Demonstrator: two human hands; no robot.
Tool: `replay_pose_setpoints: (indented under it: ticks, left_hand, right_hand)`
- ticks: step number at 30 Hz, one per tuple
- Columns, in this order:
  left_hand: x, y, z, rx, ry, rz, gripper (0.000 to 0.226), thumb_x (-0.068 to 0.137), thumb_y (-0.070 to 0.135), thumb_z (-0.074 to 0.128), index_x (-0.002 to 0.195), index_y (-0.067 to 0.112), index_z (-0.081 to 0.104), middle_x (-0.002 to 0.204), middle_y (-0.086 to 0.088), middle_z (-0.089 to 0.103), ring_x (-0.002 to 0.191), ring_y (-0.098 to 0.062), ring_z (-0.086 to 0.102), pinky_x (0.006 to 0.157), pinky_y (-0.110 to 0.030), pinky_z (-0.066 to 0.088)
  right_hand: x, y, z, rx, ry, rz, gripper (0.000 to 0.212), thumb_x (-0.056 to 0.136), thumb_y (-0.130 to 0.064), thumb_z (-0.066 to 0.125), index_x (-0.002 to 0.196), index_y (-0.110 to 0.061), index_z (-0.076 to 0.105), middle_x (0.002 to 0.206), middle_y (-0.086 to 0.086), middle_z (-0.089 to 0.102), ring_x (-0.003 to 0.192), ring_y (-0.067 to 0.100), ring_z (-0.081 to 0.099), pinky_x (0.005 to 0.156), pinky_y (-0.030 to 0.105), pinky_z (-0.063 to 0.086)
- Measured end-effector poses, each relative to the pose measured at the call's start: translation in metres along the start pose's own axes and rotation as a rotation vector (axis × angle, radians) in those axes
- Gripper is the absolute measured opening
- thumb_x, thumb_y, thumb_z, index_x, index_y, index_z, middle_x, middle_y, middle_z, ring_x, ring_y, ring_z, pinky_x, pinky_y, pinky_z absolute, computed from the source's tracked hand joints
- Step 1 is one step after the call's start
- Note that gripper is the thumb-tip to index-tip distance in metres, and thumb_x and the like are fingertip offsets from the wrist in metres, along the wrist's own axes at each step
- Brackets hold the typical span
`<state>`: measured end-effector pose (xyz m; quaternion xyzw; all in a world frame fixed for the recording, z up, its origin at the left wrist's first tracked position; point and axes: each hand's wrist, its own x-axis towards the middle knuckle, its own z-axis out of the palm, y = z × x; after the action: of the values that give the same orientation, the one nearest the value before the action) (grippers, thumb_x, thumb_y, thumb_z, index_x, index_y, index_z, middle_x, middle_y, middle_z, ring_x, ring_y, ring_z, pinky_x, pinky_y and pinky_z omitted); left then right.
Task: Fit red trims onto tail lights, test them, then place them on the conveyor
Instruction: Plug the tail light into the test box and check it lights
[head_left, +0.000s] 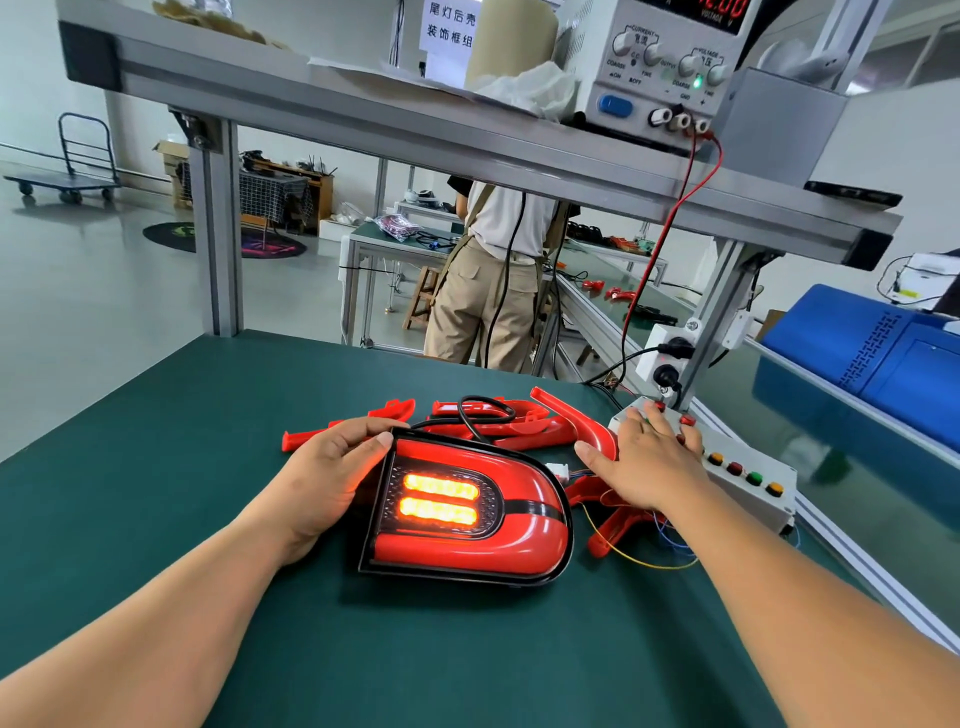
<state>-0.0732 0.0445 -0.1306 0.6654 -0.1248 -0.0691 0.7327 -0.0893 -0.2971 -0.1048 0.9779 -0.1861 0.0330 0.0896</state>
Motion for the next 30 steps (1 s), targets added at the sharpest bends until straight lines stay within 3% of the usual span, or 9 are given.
replay_pose_setpoints:
  ticks: [7,13,18,25,30]
  left_hand:
    - [0.000,0.000,0.000,-0.012,-0.002,-0.008,0.022,0.100,0.015,0.051,0.110,0.014,0.071,0.106,-0.014,0.073,0.096,-0.026,0.068,0.090,-0.043,0.053]
    - [0.000,0.002,0.001,-0.028,0.002,-0.023,0.023,0.101,0.016,0.050,0.109,0.015,0.071,0.102,-0.013,0.074,0.092,-0.024,0.069,0.085,-0.040,0.055]
    - [-0.001,0.002,0.003,-0.043,-0.005,-0.021,0.023,0.101,0.014,0.049,0.111,0.011,0.070,0.102,-0.014,0.074,0.090,-0.023,0.068,0.087,-0.039,0.055]
    - [-0.001,0.000,0.003,-0.064,-0.006,-0.013,0.023,0.100,0.013,0.050,0.114,0.008,0.068,0.105,-0.015,0.073,0.091,-0.022,0.067,0.090,-0.039,0.054]
    - [0.000,0.001,0.003,-0.044,-0.003,-0.018,0.022,0.100,0.014,0.050,0.109,0.013,0.070,0.097,-0.010,0.074,0.084,-0.018,0.069,0.078,-0.032,0.058]
  right_hand:
    - [-0.003,-0.001,0.002,0.011,0.003,0.009,0.098,0.084,-0.083,0.012,0.156,-0.016,0.013,0.165,0.000,0.006,0.151,0.019,-0.008,0.117,0.053,-0.002]
    - [-0.004,-0.003,0.002,-0.009,-0.002,0.028,0.097,0.084,-0.083,0.011,0.156,-0.017,0.015,0.165,-0.001,0.005,0.151,0.027,-0.013,0.117,0.055,-0.001]
    - [-0.006,-0.004,0.000,-0.011,0.045,0.040,0.095,0.085,-0.081,0.013,0.155,-0.016,0.016,0.164,0.002,0.014,0.151,0.030,-0.003,0.118,0.054,-0.002]
    - [-0.010,-0.004,0.003,-0.036,0.012,0.012,0.091,0.088,-0.079,0.011,0.154,-0.018,0.019,0.165,-0.002,-0.006,0.151,0.030,0.002,0.117,0.055,-0.001]
    - [-0.011,-0.005,0.003,-0.012,0.022,-0.005,0.091,0.086,-0.081,0.015,0.150,-0.017,0.027,0.165,-0.002,-0.008,0.150,0.032,0.008,0.116,0.057,0.004]
